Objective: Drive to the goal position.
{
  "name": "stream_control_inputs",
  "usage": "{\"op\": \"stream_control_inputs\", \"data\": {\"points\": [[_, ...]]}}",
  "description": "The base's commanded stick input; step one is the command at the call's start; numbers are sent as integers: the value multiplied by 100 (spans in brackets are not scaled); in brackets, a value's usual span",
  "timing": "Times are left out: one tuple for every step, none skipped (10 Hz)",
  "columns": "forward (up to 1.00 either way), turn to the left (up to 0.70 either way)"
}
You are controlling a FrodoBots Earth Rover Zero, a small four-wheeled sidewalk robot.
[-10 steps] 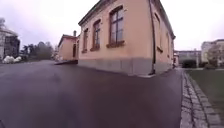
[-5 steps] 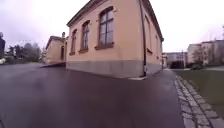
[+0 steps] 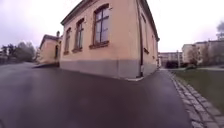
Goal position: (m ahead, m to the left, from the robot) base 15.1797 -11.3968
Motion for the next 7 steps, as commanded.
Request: {"op": "stream_control_inputs", "data": {"points": [[70,0],[70,0],[70,0],[70,0],[70,0],[70,0],[70,0]]}}
